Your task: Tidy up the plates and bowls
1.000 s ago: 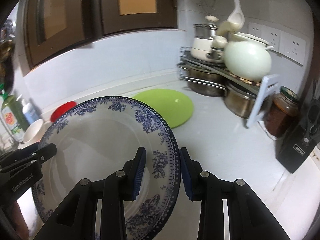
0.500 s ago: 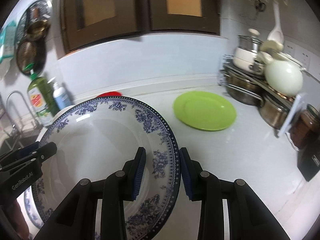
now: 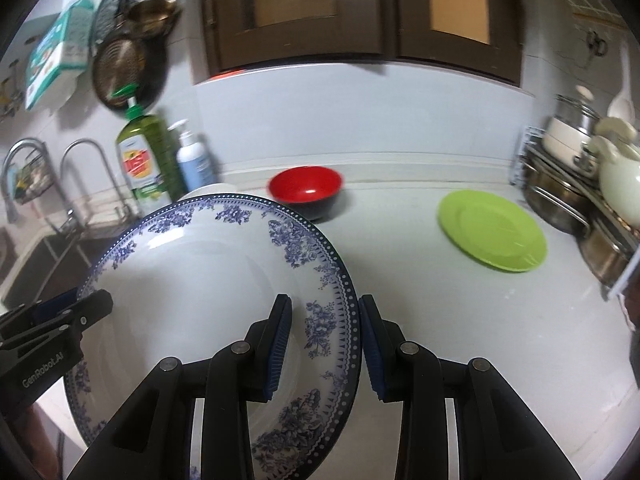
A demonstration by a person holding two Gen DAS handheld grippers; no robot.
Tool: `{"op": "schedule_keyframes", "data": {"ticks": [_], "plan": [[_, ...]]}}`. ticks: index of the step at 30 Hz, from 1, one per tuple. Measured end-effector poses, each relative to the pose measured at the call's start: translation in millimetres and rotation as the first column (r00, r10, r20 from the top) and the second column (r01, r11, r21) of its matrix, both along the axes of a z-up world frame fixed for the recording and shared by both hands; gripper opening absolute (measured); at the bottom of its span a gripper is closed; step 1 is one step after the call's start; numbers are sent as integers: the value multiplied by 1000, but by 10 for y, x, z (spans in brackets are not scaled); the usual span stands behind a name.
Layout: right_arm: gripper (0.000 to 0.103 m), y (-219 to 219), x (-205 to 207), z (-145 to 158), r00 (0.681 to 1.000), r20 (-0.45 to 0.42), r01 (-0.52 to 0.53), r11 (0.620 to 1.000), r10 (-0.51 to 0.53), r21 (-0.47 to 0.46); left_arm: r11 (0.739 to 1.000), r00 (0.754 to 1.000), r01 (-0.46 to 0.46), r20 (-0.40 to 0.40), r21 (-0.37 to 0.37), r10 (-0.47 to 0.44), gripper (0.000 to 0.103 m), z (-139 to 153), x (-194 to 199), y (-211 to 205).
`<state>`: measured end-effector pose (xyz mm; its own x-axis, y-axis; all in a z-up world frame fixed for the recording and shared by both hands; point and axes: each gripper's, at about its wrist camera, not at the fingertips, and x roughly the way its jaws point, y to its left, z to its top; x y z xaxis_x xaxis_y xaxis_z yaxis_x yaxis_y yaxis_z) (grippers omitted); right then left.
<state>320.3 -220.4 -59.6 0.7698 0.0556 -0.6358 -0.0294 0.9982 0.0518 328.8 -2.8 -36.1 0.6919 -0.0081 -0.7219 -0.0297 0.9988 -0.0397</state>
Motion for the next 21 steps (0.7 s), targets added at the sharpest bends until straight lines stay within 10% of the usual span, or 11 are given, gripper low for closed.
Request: {"op": "schedule_keyframes", "data": {"ticks": [21], "plan": [[36, 1276, 90, -353, 957, -82, -278, 961, 278, 14, 968, 966, -244, -75, 61, 248, 42, -342, -371, 1119]]}}
